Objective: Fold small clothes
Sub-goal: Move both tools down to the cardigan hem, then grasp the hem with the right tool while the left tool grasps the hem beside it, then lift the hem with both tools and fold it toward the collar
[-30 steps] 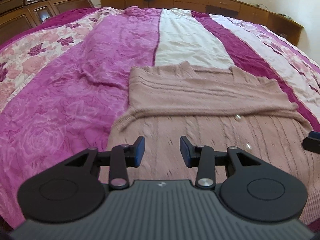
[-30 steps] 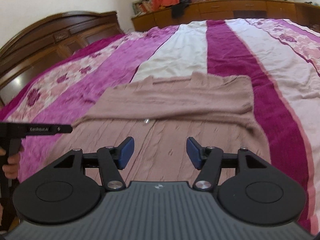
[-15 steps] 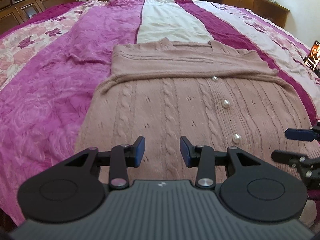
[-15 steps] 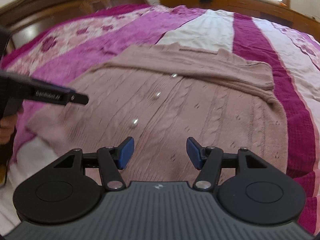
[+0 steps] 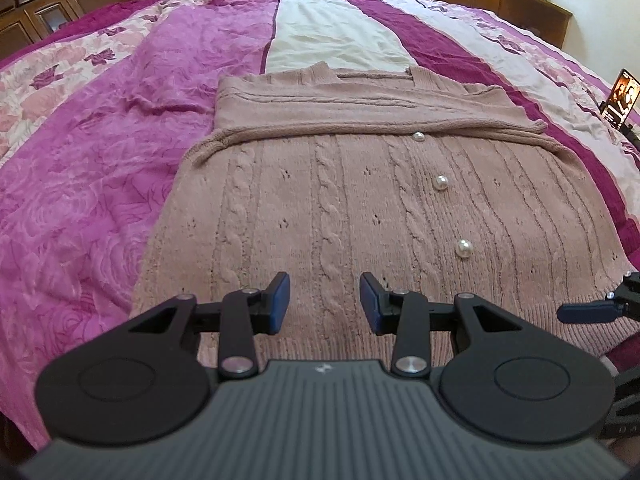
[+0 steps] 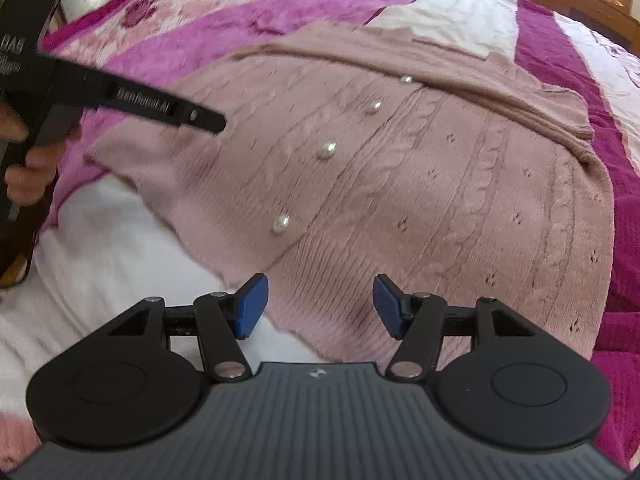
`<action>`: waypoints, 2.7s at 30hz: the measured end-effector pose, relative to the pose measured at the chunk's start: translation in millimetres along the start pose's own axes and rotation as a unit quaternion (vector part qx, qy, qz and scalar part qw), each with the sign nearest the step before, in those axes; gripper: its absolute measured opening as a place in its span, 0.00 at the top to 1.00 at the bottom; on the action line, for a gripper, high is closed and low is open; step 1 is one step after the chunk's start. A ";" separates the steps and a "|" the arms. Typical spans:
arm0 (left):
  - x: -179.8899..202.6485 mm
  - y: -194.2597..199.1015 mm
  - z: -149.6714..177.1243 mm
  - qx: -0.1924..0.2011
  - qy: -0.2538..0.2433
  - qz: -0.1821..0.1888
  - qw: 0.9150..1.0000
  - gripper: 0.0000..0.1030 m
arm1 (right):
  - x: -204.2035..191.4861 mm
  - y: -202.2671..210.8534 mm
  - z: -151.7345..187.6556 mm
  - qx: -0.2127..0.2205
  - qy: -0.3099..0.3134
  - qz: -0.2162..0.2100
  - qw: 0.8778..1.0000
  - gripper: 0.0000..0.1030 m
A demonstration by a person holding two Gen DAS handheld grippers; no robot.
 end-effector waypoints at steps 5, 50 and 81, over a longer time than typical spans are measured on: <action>1.2 -1.6 1.9 -0.003 0.001 0.003 1.000 0.61 | -8.2 -2.5 13.5 -0.029 0.022 -0.009 0.999 0.35; 63.0 4.1 29.2 -0.021 -0.121 0.091 0.988 0.33 | 38.5 -6.5 -30.8 0.087 -0.099 0.079 0.988 0.92; 64.0 -6.2 0.6 0.041 -0.122 0.043 0.991 0.86 | 14.1 -0.6 -15.5 0.090 -0.067 0.059 0.992 0.29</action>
Point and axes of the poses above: each gripper's, at about its wrist camera, not at the fingertips, and y roughly against the way its jaws point, x to its right, z to its underside, the point moved 9 cm from there along -y, roughly the way its jaws point, and after that the axes turned 4 degrees about z, right-handed, at the moved point
